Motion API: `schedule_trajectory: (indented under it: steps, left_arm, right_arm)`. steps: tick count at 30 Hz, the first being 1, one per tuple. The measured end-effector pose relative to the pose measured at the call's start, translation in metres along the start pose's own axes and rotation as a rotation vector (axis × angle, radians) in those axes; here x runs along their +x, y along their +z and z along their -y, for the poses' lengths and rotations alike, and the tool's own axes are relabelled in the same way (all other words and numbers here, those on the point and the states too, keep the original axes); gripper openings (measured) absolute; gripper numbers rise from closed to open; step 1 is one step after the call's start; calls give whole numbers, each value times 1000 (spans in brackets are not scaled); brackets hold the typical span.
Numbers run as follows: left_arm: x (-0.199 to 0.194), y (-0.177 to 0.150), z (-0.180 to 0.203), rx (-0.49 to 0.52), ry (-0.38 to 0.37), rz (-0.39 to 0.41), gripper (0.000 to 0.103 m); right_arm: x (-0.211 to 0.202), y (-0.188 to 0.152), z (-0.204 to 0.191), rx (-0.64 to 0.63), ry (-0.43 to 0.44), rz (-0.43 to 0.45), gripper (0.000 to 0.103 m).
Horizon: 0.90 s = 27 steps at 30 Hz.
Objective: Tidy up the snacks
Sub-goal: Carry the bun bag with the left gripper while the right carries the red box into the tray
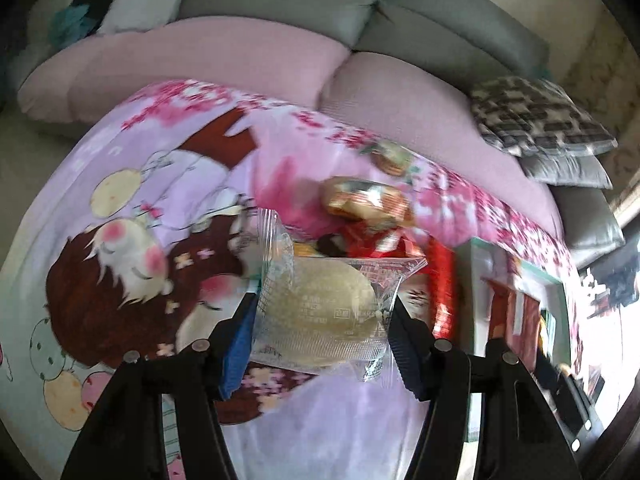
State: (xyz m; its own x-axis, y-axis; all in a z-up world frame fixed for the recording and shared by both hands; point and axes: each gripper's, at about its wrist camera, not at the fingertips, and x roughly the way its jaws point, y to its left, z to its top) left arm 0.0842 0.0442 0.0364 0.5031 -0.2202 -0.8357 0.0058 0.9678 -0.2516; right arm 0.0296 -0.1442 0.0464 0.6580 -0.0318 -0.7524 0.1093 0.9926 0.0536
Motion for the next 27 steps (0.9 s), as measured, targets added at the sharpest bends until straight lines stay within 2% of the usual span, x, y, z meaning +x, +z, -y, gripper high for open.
schedule_trajectory:
  steps: [6, 13, 20, 27]
  left_arm:
    - [5, -4, 39, 99, -16, -11, 64]
    - [16, 6, 84, 174, -18, -6, 64]
    - [50, 16, 140, 247, -22, -45, 64]
    - [84, 19, 173, 307, 31, -76, 64]
  right_arm:
    - [-10, 3, 54, 108, -43, 29, 47]
    - [-20, 4, 117, 244, -99, 69, 47]
    - [-19, -4, 171, 347, -156, 72, 47]
    - [-9, -11, 204, 402, -189, 51, 47]
